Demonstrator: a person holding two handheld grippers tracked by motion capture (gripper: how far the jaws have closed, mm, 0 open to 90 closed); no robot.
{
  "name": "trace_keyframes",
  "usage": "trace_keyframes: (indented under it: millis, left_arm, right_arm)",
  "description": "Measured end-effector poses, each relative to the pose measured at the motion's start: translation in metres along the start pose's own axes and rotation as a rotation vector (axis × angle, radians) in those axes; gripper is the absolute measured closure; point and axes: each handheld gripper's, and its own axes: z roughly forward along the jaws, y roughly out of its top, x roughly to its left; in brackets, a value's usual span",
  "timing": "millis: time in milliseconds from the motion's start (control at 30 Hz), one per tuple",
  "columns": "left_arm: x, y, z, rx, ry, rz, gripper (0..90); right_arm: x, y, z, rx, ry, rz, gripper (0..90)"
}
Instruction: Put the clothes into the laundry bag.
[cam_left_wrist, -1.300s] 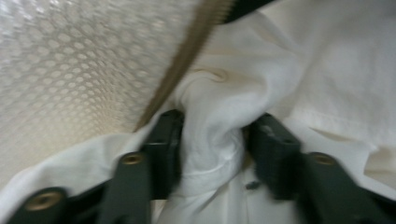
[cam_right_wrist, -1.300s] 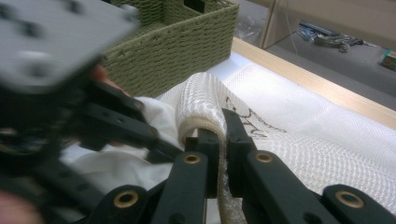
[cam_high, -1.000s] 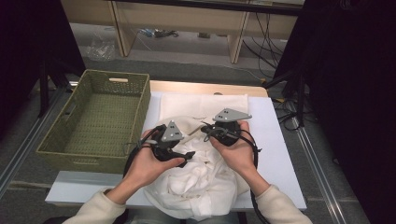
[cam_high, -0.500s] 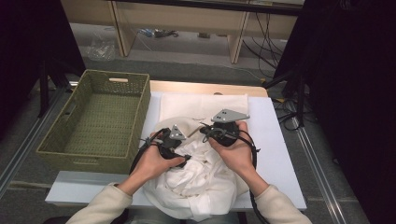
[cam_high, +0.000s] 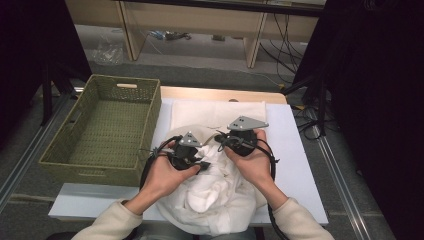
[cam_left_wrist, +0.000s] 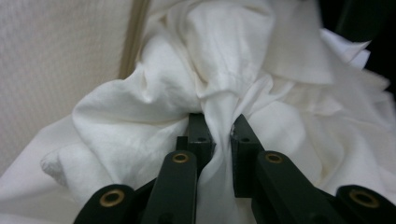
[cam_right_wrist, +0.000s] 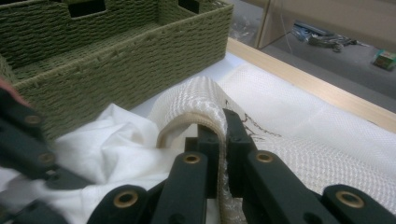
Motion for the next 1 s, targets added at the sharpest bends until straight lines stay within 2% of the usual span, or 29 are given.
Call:
trace_keyframes:
  millis: [33,100,167,200,267,300,400,467,500,533,567,600,633,667,733,767,800,833,900,933,1000]
  left_arm:
    - [-0.004,0.003,0.001,-0.012,0.008,0.004,81.4]
    - [-0.007,0.007,0.003,-0.011,0.006,0.022,81.4]
    - [-0.005,0.01,0.008,-0.013,0.019,0.036,81.3]
    - [-0.004,0.011,0.012,-0.006,0.027,0.029,81.2]
    - [0.004,0.011,0.019,0.008,0.052,0.033,81.0]
    - [0.008,0.011,0.023,0.027,0.076,0.018,80.9]
    - [0.022,0.007,0.039,0.031,0.134,0.005,80.1]
    - [0.031,0.004,0.048,0.06,0.135,0.012,78.1]
    - [0.032,0.002,0.051,0.059,0.135,-0.007,76.0]
    - [0.033,0.0,0.052,0.051,0.143,0.003,73.5]
    - [0.032,-0.001,0.051,0.051,0.142,0.031,70.6]
    - [0.029,-0.003,0.049,0.04,0.134,0.037,64.9]
    - [0.028,-0.004,0.044,0.05,0.129,0.067,58.0]
    - [0.025,-0.005,0.039,0.048,0.127,0.083,51.5]
    - [0.019,-0.006,0.025,0.041,0.126,0.118,41.5]
    - [0.017,-0.006,0.018,0.026,0.124,0.119,36.9]
    - [0.017,-0.006,0.018,0.026,0.124,0.119,33.6]
    - [0.016,-0.005,0.004,0.007,0.126,0.125,31.6]
    - [0.016,-0.004,-0.006,-0.011,0.119,0.127,28.6]
    - [0.017,-0.005,-0.009,-0.017,0.152,0.127,27.6]
    - [0.024,-0.007,-0.011,0.0,0.163,0.132,26.1]
  right_arm:
    - [0.0,0.0,0.001,-0.005,0.014,0.003,89.0]
    - [0.0,0.0,-0.001,-0.003,0.001,0.013,89.0]
    - [0.0,0.0,-0.001,-0.005,0.0,0.009,89.0]
    - [0.0,0.0,-0.001,-0.006,0.001,0.009,89.0]
    - [0.001,0.0,-0.002,-0.002,0.01,0.006,89.0]
    - [0.001,0.0,-0.002,0.0,0.002,-0.005,89.0]
    - [0.005,0.001,0.0,0.011,0.031,0.003,89.1]
    - [0.007,0.001,0.001,0.012,0.038,-0.013,89.1]
    - [0.008,0.0,0.001,0.023,0.04,-0.002,89.0]
    - [0.007,0.0,0.002,0.019,0.042,-0.007,89.1]
    - [0.007,-0.001,0.002,0.021,0.039,-0.011,89.1]
    - [0.005,-0.001,0.002,0.021,0.036,-0.014,89.1]
    - [0.006,-0.002,0.001,0.021,0.037,0.012,89.1]
    - [0.003,-0.001,0.001,0.018,0.039,0.0,89.0]
    - [0.002,0.0,-0.001,0.013,0.034,0.018,89.0]
    - [0.001,0.0,-0.001,0.004,0.03,0.017,89.0]
    - [0.0,0.0,-0.001,0.008,0.03,0.008,89.0]
    - [0.0,0.0,-0.002,0.005,0.022,0.007,89.0]
    - [0.001,0.001,-0.001,0.01,0.03,0.015,89.0]
    - [0.002,0.001,-0.001,0.01,0.021,0.017,89.0]
    - [0.003,0.001,-0.001,0.006,0.03,0.006,89.0]
